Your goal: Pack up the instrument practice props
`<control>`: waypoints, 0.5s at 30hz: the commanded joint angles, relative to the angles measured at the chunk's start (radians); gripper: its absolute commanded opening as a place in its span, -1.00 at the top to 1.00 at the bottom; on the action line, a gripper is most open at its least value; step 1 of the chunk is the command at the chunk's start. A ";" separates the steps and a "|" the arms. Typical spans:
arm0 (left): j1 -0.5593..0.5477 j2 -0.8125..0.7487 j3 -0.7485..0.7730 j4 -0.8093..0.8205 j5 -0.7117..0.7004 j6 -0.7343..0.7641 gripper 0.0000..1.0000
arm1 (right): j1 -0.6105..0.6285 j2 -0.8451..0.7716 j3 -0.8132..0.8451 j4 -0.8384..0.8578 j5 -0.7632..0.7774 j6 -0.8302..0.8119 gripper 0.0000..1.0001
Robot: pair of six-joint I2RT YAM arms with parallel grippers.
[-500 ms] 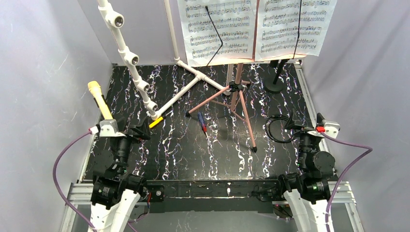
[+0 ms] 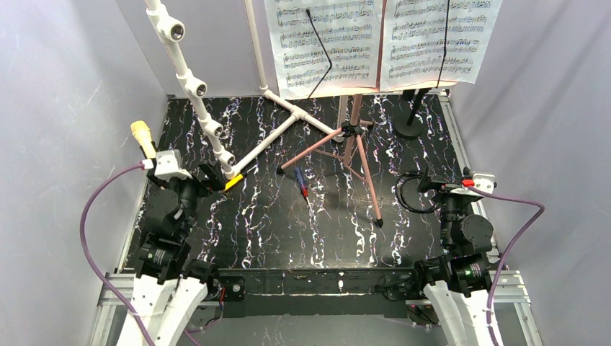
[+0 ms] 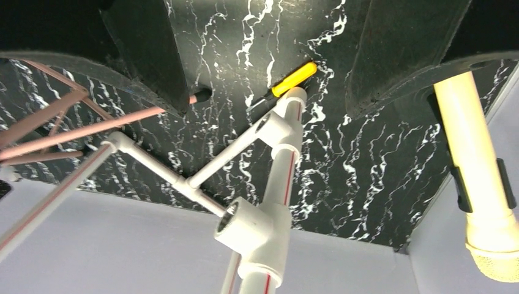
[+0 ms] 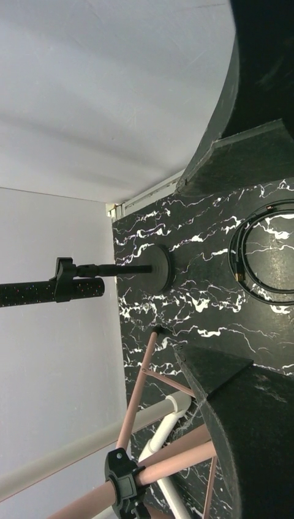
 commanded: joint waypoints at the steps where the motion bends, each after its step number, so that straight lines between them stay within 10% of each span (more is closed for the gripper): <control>1: 0.003 0.124 0.073 0.002 -0.132 -0.018 -0.96 | 0.021 0.003 0.023 0.027 0.002 0.012 -0.97; 15: 0.003 0.470 0.127 0.328 -0.164 0.074 -0.96 | 0.066 -0.034 0.014 0.035 0.009 0.007 -0.97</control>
